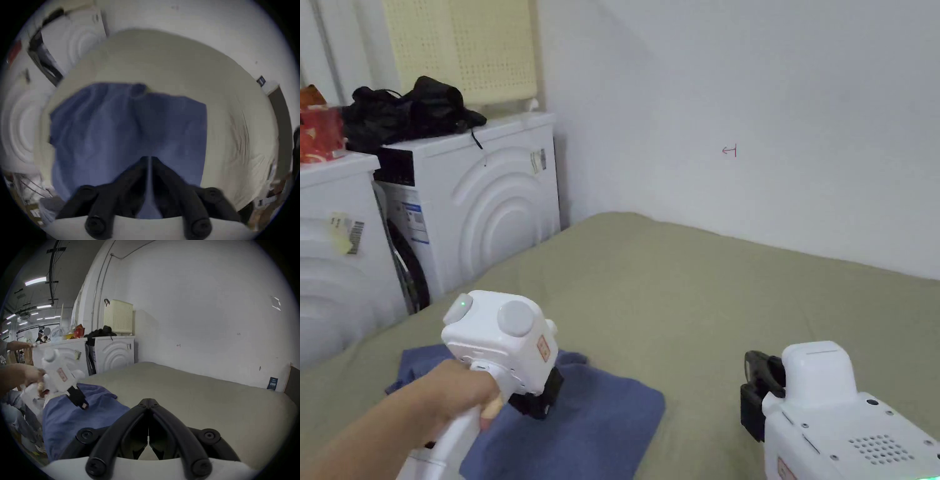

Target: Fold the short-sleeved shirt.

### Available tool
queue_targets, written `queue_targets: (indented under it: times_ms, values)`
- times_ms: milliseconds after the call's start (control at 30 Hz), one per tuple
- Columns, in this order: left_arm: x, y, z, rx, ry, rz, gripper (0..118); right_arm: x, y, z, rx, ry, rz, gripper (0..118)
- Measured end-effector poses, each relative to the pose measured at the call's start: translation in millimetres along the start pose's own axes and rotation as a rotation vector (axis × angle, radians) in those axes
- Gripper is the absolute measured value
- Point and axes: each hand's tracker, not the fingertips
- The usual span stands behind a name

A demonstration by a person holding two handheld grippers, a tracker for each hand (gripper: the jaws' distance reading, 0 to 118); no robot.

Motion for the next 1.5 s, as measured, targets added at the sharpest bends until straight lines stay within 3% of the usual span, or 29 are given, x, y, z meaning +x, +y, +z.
queue_targets:
  times_ms: [67,100,133,233,333,367,400,433,500,533,600,700,900,1000,1167,1500]
  values:
    - [-4,4,-29,-0.075,-0.079,0.095,102,7,-9,-8,-0.026,0.024,0.002,0]
    - [-3,5,-41,-0.1,-0.097,0.106,118,9,-14,-11,-0.042,0.032,0.005,0]
    - [1,3,-49,-0.09,-0.094,0.084,118,11,-19,-12,-0.06,0.036,0.003,0]
    - [16,-15,-56,-0.075,-0.123,0.035,111,15,-33,-13,-0.09,0.034,0.006,0]
    - [20,-21,-74,-0.094,-0.043,-0.103,109,19,-43,-10,-0.118,0.027,0.001,0]
    - [22,-25,-71,-0.073,-0.032,-0.12,102,21,-45,-7,-0.125,0.026,-0.007,0]
    - [24,-24,-69,-0.076,-0.018,-0.116,87,23,-46,-4,-0.126,0.022,-0.008,0]
    - [20,-19,-65,-0.065,0.009,-0.115,43,26,-47,-1,-0.128,0.014,-0.007,0]
    - [17,-12,-46,-0.006,-0.014,-0.129,4,32,-49,6,-0.132,-0.001,-0.008,0]
    - [16,-6,-37,0.023,-0.041,-0.085,1,36,-50,9,-0.136,-0.01,-0.015,0]
    - [21,3,-21,0.039,-0.065,-0.018,1,47,-52,20,-0.148,-0.037,-0.039,0]
    - [60,-10,29,0.089,-0.031,-0.111,1,68,-53,47,-0.151,-0.076,-0.056,0]
    - [127,-4,96,0.237,-0.203,-0.183,1,128,-56,125,-0.171,-0.248,-0.068,0]
    - [184,4,117,0.283,-0.229,-0.301,1,157,-61,168,-0.174,-0.343,-0.059,0]
    - [304,-12,141,0.37,-0.35,-0.453,1,210,-59,234,-0.158,-0.492,-0.122,0]
    - [534,-80,126,0.242,-0.648,-0.736,1,274,-59,343,-0.149,-0.754,-0.154,0]
